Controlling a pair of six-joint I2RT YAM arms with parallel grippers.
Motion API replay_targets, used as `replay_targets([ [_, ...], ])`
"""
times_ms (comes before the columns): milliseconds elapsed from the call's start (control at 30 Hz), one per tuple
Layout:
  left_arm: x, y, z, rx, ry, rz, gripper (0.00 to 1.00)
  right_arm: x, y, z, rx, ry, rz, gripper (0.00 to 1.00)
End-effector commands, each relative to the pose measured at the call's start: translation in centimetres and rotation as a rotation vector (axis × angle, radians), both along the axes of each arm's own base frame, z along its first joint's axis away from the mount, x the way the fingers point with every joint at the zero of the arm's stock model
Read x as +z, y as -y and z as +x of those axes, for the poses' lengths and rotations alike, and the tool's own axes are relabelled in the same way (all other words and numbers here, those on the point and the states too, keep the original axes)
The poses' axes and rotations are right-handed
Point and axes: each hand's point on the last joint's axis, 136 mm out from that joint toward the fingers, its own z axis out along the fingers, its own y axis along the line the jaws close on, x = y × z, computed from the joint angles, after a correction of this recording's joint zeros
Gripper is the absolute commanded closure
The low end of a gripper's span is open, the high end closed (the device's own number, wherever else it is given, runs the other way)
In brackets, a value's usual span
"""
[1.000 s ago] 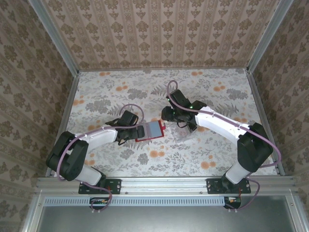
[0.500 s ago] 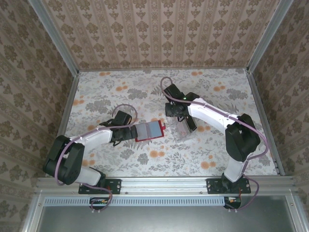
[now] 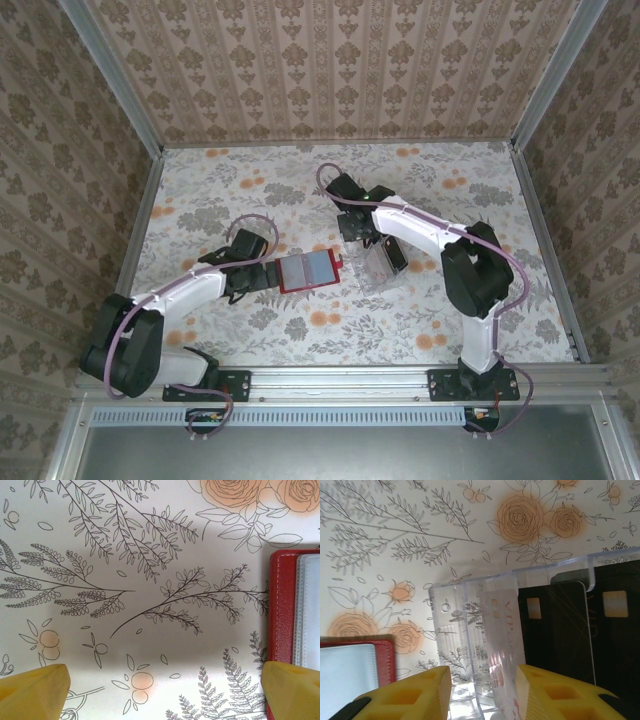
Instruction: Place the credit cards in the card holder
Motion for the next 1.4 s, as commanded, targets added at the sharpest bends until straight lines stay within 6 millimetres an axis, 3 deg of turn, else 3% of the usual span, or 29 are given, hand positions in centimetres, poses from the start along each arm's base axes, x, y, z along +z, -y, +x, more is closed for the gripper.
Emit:
replay_targets([
  [0,1.2,0.1,0.5,-0.005,0.022,-0.001,0.00,0.0,0.9,0.3,0.007,-0.007,-0.061,0.60],
  [233,1.1,0.1,0.4,-0.002,0.020,-0.006,0.00,0.0,0.3,0.0,0.019,-0.019,-0.030,0.64],
  [400,1.1,0.1,0.4,-0.003,0.019,-0.008,0.00,2.6,0.3,-0.4,0.014,0.026,0.013,0.64],
  [633,1.2,0.2,0.3,-0.001,0.023,-0.018,0.00,4.7,1.3,-3.8,0.013,0.036,0.052,0.63],
  [933,1.2,0.2,0.1,-0.004,0.026,-0.025,0.00,2.0,3.7,-8.6,0.004,-0.041,0.007,0.63],
  [1367,1.3,0.2,-0.1,0.008,0.035,-0.040,0.00,-1.4,2.7,-9.4,0.028,-0.115,-0.028,0.63],
])
